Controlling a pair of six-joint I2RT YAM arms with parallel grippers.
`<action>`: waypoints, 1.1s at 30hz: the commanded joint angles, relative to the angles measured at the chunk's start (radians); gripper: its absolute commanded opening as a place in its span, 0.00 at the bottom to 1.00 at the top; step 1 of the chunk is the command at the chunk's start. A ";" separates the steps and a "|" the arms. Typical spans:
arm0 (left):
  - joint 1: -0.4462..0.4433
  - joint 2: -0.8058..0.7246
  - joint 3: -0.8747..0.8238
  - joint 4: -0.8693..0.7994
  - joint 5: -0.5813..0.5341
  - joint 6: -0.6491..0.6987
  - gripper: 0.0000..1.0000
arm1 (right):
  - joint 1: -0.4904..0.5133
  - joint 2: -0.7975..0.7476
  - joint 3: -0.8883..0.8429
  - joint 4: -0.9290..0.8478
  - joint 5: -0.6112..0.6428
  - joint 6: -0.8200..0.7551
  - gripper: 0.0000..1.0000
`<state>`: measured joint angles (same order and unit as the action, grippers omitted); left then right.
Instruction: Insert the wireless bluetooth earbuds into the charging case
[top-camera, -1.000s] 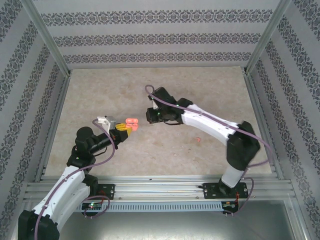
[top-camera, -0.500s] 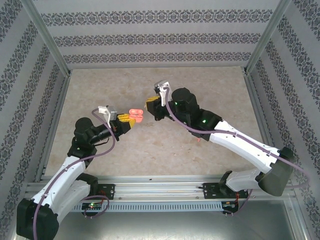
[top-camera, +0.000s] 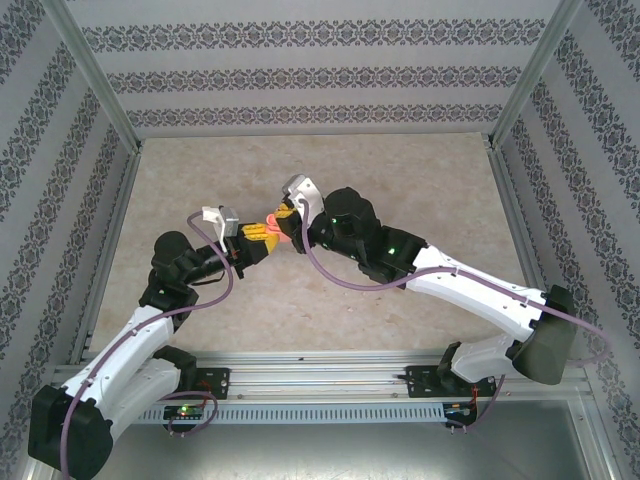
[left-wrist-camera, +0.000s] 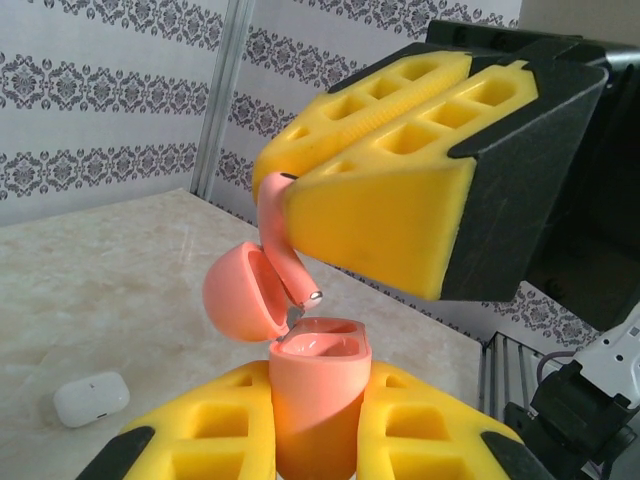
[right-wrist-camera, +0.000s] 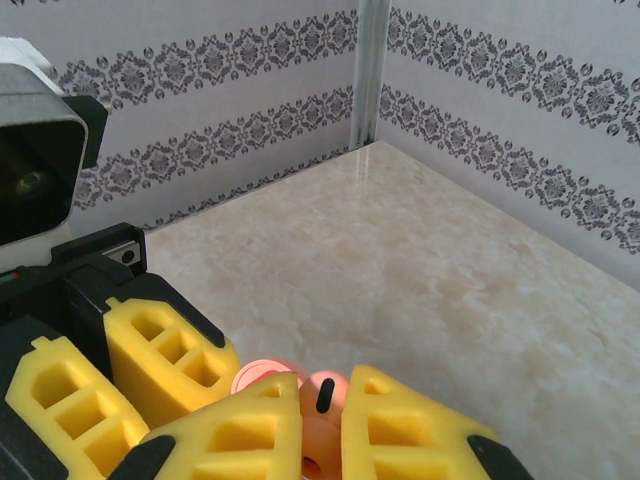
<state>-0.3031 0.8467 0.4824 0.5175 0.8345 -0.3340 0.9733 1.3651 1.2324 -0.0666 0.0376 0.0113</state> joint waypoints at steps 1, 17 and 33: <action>-0.018 -0.006 0.040 0.066 -0.002 -0.015 0.00 | 0.015 0.005 0.013 0.022 0.030 -0.056 0.10; -0.030 0.008 0.040 0.079 -0.053 -0.025 0.00 | 0.053 0.022 -0.014 0.037 0.042 -0.070 0.10; -0.030 0.022 0.043 0.100 -0.076 -0.030 0.00 | 0.062 0.006 -0.061 0.031 -0.106 0.009 0.20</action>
<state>-0.3210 0.8688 0.4854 0.5293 0.7826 -0.3489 1.0161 1.3811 1.2007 -0.0219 0.0586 -0.0216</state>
